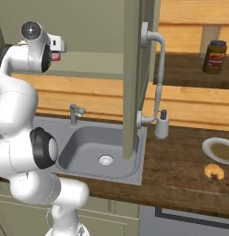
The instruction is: From the different types of pastries on the counter, select a croissant and place it on the cutting board. Then retrieve a jar of jam from the cabinet and place it alongside the croissant on the cutting board.
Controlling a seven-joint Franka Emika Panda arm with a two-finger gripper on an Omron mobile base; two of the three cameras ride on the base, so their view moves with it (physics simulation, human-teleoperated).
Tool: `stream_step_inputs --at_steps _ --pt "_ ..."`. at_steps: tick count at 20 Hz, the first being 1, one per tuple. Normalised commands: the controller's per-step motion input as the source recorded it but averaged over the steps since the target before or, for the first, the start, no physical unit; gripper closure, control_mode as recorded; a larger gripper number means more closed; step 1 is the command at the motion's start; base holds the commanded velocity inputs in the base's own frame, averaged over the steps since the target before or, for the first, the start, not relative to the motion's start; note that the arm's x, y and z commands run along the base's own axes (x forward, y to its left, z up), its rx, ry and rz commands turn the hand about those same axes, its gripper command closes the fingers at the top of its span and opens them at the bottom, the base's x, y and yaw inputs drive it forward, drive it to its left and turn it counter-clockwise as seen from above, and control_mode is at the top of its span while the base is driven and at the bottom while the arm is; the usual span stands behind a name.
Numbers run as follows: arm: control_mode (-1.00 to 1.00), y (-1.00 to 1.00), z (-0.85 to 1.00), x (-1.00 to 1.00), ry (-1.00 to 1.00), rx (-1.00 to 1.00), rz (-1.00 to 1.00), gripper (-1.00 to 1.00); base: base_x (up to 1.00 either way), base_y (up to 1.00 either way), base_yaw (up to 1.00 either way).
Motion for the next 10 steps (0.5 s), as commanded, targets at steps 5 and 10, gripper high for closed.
stream_step_inputs --at_steps 5,10 --pt "-1.00 0.00 -0.26 0.00 -0.08 -0.01 0.00 -1.00 0.00 0.00 0.00" --pt "-1.00 0.00 -0.05 0.09 -0.02 0.00 0.00 -1.00 0.00 0.00 0.00"
